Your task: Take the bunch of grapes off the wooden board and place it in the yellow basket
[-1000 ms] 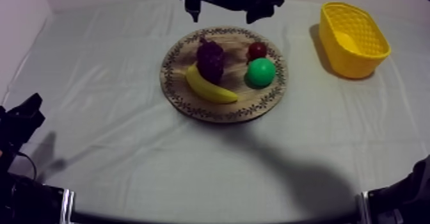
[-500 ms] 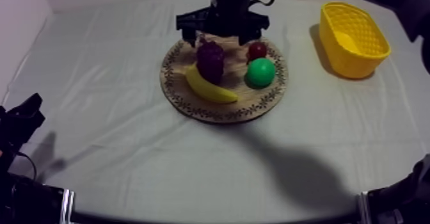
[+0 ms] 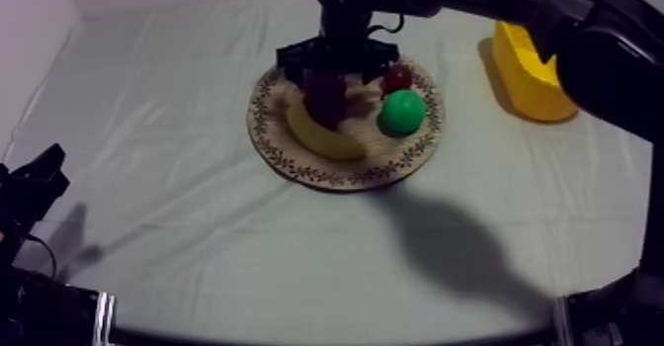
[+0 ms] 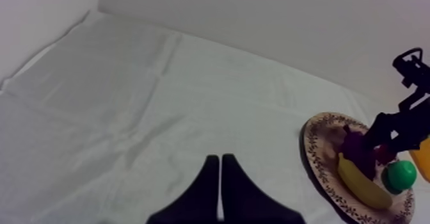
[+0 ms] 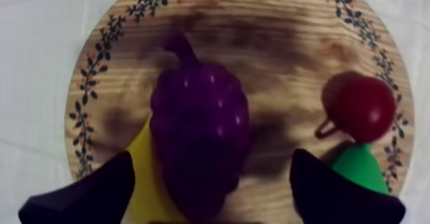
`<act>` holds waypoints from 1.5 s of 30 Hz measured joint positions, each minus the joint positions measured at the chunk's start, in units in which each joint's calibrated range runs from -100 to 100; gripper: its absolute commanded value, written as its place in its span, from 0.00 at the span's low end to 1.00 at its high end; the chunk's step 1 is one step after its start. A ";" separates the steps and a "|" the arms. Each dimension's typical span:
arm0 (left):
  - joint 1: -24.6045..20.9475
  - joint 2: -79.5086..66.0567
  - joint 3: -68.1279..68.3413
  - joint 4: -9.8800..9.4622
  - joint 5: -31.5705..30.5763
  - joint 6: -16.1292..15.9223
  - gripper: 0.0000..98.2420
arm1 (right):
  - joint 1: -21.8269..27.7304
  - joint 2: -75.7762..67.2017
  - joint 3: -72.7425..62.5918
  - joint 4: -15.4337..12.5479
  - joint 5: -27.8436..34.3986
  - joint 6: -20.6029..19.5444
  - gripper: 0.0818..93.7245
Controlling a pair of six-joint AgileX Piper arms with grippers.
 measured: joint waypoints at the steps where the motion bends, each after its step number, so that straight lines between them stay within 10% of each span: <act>1: 0.00 0.00 0.00 0.00 0.00 0.00 0.00 | 0.09 0.81 -0.59 0.00 -0.10 0.08 0.93; 21: 0.00 0.00 0.00 0.00 0.00 0.00 0.00 | 0.93 6.73 -3.73 -0.89 -5.42 0.67 0.82; 45: 0.00 0.00 0.00 0.00 0.00 0.00 0.00 | 0.46 7.63 -3.95 0.17 -7.41 1.03 0.31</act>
